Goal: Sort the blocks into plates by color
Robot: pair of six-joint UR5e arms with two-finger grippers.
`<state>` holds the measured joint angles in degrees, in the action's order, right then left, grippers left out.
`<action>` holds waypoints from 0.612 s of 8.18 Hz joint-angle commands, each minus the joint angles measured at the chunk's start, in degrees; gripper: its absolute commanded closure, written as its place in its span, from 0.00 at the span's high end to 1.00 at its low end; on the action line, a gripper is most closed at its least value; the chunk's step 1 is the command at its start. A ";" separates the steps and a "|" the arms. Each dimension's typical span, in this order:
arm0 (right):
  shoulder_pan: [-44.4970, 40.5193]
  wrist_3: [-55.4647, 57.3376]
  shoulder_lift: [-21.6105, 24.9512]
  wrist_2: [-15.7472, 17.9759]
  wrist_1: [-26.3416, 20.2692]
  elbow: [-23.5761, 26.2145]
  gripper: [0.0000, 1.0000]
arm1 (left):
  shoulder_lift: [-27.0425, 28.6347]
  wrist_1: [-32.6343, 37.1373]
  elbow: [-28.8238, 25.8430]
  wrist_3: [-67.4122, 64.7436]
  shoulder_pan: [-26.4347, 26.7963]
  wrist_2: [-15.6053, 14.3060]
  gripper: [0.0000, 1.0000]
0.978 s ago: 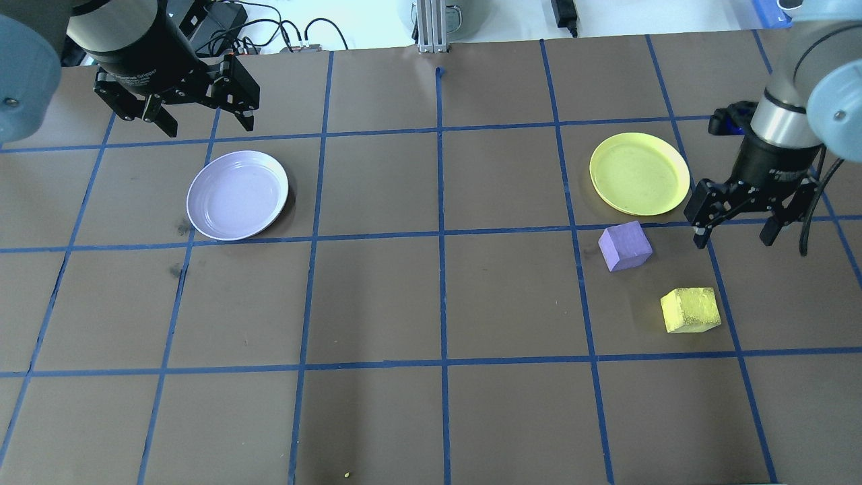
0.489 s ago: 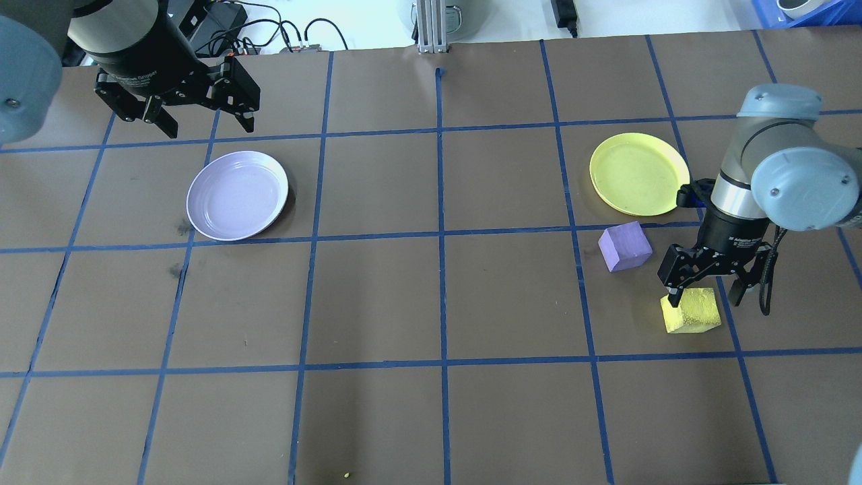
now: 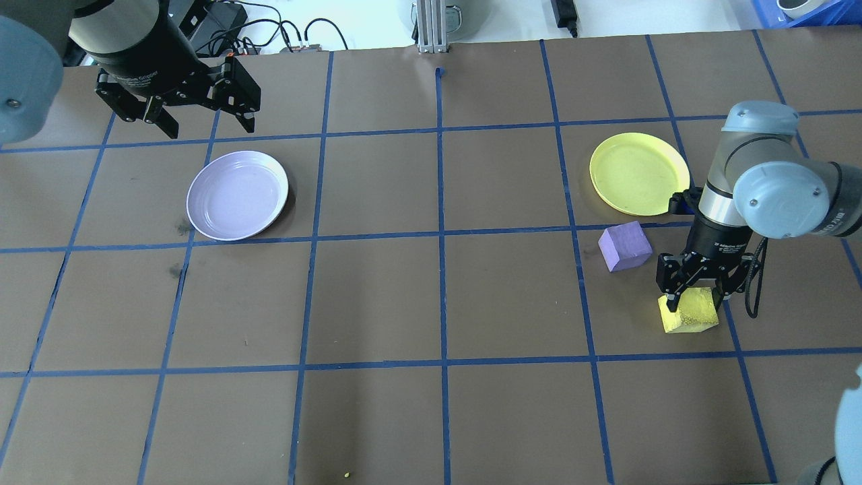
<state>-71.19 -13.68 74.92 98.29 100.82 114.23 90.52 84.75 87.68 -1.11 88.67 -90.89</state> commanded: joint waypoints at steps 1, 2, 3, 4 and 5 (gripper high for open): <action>0.00 0.05 -0.04 -0.11 0.60 0.12 0.38 | 0.09 -0.11 -0.05 -0.04 0.01 0.01 1.00; 0.00 -0.03 0.31 0.06 0.60 -0.32 0.39 | 0.09 -0.11 -0.05 0.05 -0.08 0.01 1.00; 0.00 -0.03 1.54 0.15 -0.01 -1.98 0.42 | 0.09 -0.11 -0.05 0.05 -0.08 0.09 1.00; -0.35 -0.03 2.94 -0.55 -1.40 -5.13 0.41 | 0.18 -0.11 -0.05 0.05 -0.08 0.09 1.00; -1.39 0.05 2.61 -1.25 -2.11 -8.38 0.42 | 0.18 -0.11 -0.14 0.05 -0.08 0.01 1.00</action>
<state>-71.38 -13.70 76.80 98.05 100.26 111.04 90.66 84.64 87.62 -1.06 88.60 -90.82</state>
